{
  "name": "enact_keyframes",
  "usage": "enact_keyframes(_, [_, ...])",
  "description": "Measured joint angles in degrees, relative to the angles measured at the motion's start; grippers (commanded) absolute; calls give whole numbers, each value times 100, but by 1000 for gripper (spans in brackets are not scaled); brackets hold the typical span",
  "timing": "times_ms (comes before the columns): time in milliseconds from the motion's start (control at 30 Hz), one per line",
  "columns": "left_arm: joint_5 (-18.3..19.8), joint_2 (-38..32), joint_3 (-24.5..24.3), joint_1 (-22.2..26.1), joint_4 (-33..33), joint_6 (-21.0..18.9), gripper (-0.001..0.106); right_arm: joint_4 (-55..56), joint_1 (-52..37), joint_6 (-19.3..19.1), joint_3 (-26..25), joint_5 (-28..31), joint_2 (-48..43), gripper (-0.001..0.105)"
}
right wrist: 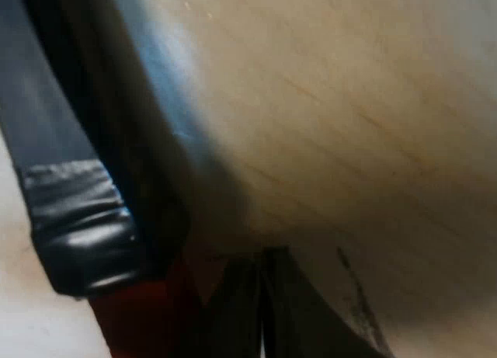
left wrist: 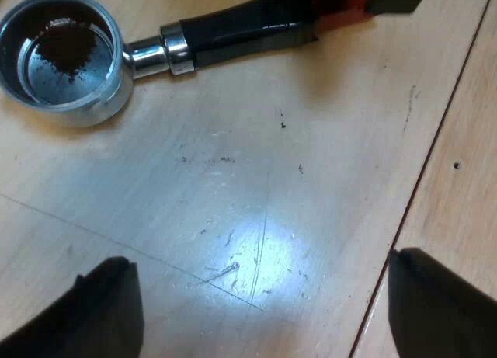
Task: Put the handle in the coffee machine
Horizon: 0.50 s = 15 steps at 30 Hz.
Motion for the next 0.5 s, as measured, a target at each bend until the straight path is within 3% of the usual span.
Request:
enact_keyframes(167, [-150,0,-91,0,67,-59,68,-132,299,116,0,-130,70,0])
enact_keyframes(233, [-571,0,-221,0,246,-139,68,-231,473,230,0,-145,70,0])
enact_keyframes(300, [-679,0,-282,0,399,-139,68,-315,580,383,0,-179,70,0])
enact_keyframes(500, [-755,0,-299,0,693,-139,68,-777,759,771,0,-360,70,0])
